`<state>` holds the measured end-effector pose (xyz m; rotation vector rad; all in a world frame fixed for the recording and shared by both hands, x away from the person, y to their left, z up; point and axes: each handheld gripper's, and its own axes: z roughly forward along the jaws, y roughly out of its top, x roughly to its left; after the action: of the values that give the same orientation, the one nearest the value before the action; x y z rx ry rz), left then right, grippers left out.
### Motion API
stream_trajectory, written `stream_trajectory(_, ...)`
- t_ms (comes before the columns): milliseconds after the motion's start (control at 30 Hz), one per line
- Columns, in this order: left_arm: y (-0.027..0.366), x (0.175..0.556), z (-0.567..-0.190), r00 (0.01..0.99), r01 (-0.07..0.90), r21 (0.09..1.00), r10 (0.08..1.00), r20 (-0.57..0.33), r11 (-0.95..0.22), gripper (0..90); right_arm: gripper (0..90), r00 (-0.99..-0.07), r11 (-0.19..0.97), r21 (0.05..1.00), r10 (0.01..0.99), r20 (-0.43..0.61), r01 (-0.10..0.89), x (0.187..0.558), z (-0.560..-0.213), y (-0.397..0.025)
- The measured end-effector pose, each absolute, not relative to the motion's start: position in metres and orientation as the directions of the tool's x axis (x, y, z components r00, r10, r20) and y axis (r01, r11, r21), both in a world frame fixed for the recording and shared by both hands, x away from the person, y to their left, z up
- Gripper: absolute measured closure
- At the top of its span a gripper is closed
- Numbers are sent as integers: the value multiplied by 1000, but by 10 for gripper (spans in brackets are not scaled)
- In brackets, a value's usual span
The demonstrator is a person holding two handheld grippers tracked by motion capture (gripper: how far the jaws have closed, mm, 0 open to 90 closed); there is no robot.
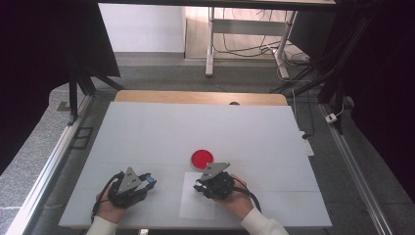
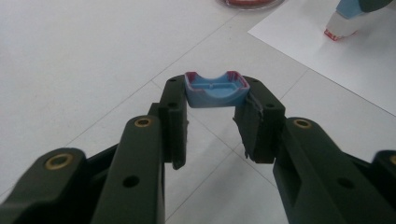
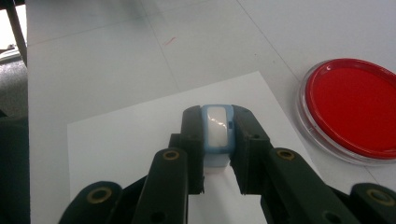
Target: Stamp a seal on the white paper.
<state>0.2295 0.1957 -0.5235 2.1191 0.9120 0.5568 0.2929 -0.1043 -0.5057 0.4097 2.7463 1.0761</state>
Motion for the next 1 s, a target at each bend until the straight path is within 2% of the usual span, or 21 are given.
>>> stream_trajectory(433,197,230,-525,649,432,775,756,89,-462,642,752,-948,680,708,314,-46,190,292,-502,-107)
stream_trajectory(1000,197,231,-525,648,432,775,756,90,-462,641,752,-933,558,800,360,7,221,295,-482,-122)
